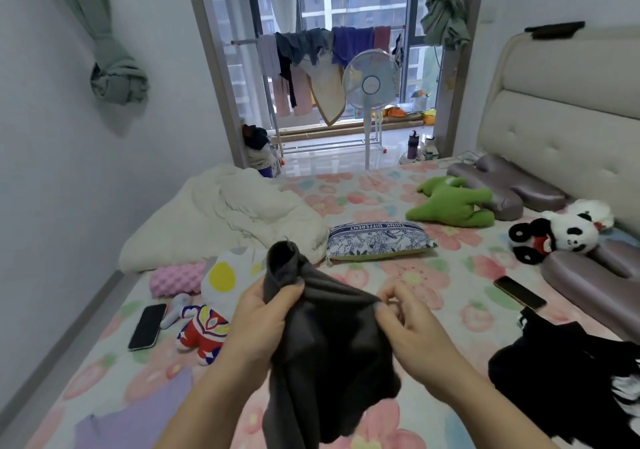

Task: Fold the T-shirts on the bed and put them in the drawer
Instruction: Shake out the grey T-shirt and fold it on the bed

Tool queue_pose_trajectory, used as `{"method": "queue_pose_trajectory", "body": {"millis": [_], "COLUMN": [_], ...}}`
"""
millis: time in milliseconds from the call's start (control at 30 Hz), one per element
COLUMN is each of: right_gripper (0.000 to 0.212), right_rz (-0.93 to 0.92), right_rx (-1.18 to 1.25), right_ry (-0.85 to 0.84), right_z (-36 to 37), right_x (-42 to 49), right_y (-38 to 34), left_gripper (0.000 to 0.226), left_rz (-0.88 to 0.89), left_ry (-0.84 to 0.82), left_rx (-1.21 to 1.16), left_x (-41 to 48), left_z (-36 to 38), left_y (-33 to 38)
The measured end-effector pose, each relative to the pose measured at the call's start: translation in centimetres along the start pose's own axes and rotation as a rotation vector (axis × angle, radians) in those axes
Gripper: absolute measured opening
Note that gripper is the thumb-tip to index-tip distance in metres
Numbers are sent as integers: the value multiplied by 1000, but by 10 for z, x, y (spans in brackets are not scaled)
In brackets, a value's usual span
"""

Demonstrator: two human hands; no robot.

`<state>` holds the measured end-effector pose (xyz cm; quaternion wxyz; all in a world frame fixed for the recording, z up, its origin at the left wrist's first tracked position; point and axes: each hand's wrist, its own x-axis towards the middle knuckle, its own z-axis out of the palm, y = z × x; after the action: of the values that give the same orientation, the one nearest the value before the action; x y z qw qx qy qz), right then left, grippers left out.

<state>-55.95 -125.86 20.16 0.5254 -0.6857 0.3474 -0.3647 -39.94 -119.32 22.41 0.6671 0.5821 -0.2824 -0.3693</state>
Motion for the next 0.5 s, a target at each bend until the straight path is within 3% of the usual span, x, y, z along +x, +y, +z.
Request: {"method": "queue_pose_trajectory", "body": {"millis": [100, 200, 267, 333, 367, 433, 500], "right_gripper": [21, 26, 26, 24, 23, 23, 23], "right_rz": [-137, -285, -347, -372, -359, -259, -120], "right_rx": [-87, -316, -423, -454, -440, -382, -505], "right_ry": [-34, -189, -259, -255, -242, -266, -370], "right_z": [-10, -7, 0, 1, -2, -15, -29], "right_x": [8, 14, 19, 23, 25, 27, 27], "right_y": [-12, -26, -32, -36, -37, -34, -25], "left_gripper": [41, 81, 74, 36, 26, 28, 21], "left_rz": [110, 329, 354, 363, 371, 420, 452], "left_ry": [33, -321, -506, -534, -521, -447, -314], "left_rx": [329, 695, 730, 662, 647, 663, 653], "left_x": [3, -6, -9, -8, -6, -2, 2], "left_z": [-19, -13, 4, 16, 17, 14, 6], "left_y": [2, 10, 7, 5, 4, 5, 9]}}
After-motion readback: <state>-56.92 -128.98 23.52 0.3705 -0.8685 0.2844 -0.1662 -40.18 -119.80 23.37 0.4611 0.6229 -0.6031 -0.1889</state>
